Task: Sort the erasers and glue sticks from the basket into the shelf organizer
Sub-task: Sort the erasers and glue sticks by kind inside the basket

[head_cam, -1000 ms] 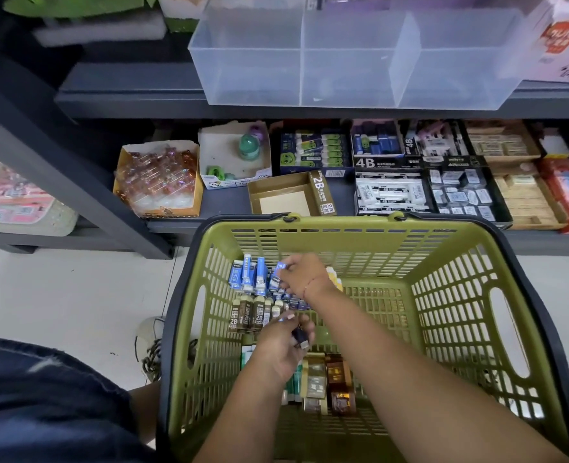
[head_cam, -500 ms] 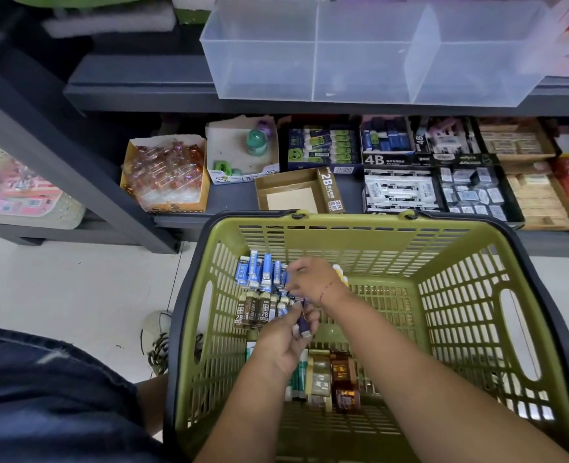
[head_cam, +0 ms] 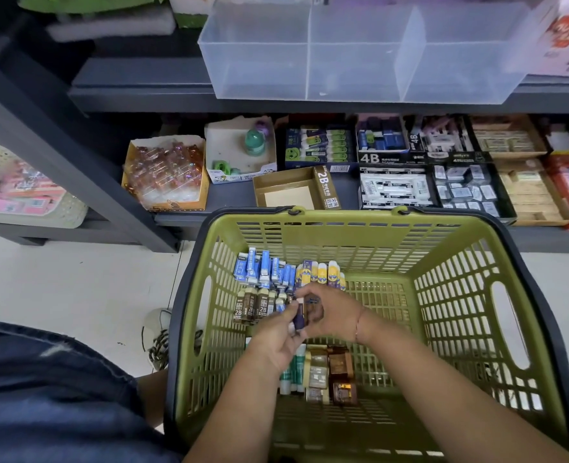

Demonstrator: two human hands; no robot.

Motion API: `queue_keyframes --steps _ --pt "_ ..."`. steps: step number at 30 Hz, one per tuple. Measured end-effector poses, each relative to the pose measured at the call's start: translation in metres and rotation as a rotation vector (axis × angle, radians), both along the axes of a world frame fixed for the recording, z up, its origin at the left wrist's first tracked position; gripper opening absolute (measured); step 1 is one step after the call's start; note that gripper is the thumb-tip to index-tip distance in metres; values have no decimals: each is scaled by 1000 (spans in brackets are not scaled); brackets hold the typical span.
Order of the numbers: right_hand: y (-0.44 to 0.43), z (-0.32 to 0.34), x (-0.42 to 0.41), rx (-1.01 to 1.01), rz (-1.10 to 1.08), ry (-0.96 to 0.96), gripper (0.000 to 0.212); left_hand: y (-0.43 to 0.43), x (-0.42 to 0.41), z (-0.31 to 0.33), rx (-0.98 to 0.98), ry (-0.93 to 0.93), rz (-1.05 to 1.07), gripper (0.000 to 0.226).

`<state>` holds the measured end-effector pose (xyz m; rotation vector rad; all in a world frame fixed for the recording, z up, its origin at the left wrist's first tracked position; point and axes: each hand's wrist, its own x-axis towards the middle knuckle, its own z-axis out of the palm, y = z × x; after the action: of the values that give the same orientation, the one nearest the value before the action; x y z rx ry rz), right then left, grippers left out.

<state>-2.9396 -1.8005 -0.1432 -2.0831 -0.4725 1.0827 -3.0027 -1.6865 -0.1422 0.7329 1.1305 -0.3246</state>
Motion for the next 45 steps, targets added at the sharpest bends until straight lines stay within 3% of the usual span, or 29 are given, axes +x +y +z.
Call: queue_keyframes --steps 4,8,11,15,20,25,28,30,31,34,36,39,45 --pt "-30 -3 11 65 -300 108 60 0 -1 -1 0 -21 19 14" --pt "-61 -19 29 -91 -521 10 61 1 -1 -2 24 -38 -55 22" --pt "-63 -41 35 -202 -522 -61 68 0 -1 -1 59 -49 -147 31" --pt "-52 -64 34 -291 -421 -154 76 0 -2 1 134 -1 -237 26" --pt "-49 -67 32 -92 -548 -4 75 -2 1 -2 87 34 -184 9" --pt "-48 -69 34 62 -756 129 54 -8 4 -7 57 7 -115 24" --pt "-49 -67 33 -24 -683 92 47 -7 3 -7 83 -10 -121 38" --pt "-48 -64 33 -129 -657 29 29 -4 1 -6 146 -1 -157 43" --pt "-47 -62 31 -197 -654 -17 17 -2 0 -6 178 12 -168 37" --pt "-42 -45 24 -433 -510 -92 26 2 -3 -6 250 62 -158 10" --pt "-32 -27 11 -316 -504 62 23 1 -3 -6 314 59 -173 12" --pt "-11 1 -12 41 -584 418 11 0 -1 -1 366 6 -197 25" --pt "23 0 -10 252 -701 412 7 16 11 23 585 -150 -259 22"
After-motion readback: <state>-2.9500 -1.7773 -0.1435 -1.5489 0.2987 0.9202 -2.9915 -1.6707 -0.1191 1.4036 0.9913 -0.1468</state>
